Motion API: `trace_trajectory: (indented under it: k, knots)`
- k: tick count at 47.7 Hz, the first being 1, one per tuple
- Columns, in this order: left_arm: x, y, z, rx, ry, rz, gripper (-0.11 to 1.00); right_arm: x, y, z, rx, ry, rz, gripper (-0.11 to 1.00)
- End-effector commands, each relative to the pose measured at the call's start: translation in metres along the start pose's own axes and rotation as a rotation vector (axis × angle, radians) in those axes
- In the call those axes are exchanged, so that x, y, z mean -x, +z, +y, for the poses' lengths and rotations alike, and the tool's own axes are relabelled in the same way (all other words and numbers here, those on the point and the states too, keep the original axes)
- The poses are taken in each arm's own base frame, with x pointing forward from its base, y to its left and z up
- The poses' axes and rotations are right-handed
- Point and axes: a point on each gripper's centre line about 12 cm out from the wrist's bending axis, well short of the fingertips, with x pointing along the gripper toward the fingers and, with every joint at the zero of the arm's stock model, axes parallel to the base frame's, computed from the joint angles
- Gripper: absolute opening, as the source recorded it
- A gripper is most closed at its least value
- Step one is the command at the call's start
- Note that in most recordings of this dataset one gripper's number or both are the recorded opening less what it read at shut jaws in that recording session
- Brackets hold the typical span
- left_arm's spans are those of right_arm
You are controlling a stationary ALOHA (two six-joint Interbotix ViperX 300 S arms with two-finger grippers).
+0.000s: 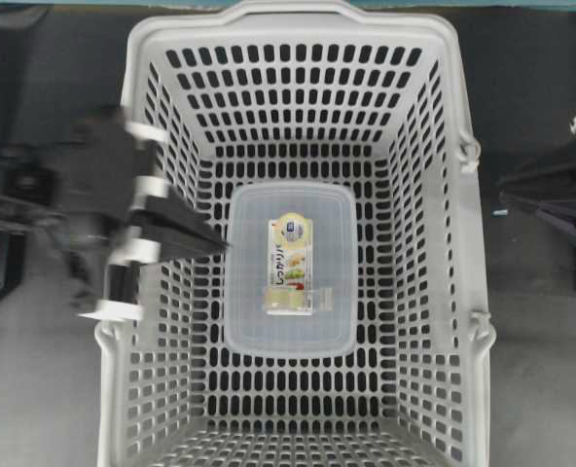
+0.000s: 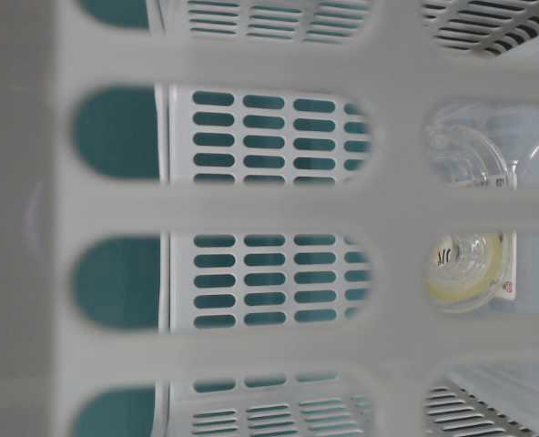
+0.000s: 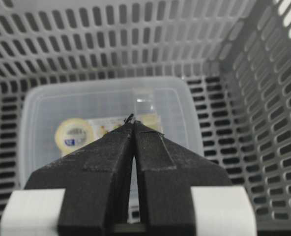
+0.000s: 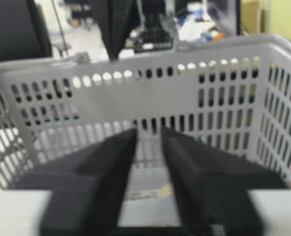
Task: Pick up the tape dispenser from the shopping basket with the left arm.
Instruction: 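Move the left gripper over the basket toward the clear tape dispenser, then lower the left gripper into the container and close on the tape dispenser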
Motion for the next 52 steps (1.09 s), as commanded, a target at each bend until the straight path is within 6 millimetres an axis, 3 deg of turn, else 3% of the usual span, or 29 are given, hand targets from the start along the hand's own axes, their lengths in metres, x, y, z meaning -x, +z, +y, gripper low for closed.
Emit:
trace_trajectory:
  k: [1,7,11,33,37,46,49,52]
  knots:
    - [-0.012,0.017,-0.001,-0.005,0.002,0.038,0.00,-0.001,0.006,0.000,-0.008,-0.001,-0.016,0.33]
    - [-0.030,0.022,-0.002,-0.005,0.002,0.089,0.00,-0.001,0.007,0.001,-0.008,0.006,-0.019,0.62]
    - [-0.041,0.023,-0.005,-0.013,-0.004,0.107,0.00,0.000,0.007,0.002,-0.006,0.006,-0.023,0.71]
    - [-0.077,0.003,-0.013,0.027,-0.008,0.247,0.02,0.001,0.007,0.001,-0.005,0.006,-0.023,0.70]
    - [-0.085,-0.001,-0.013,0.046,-0.004,0.267,0.19,0.001,0.005,0.001,-0.006,0.005,-0.018,0.70]
    - [-0.107,-0.017,-0.017,0.063,-0.002,0.337,0.76,0.001,0.003,0.001,-0.005,0.005,-0.013,0.70]
    - [-0.115,-0.023,-0.018,0.064,-0.001,0.362,0.88,0.001,0.004,0.001,-0.005,0.005,-0.016,0.69]
    - [-0.122,-0.029,-0.019,0.061,0.000,0.383,0.91,0.001,0.003,0.001,-0.005,0.005,-0.013,0.69]
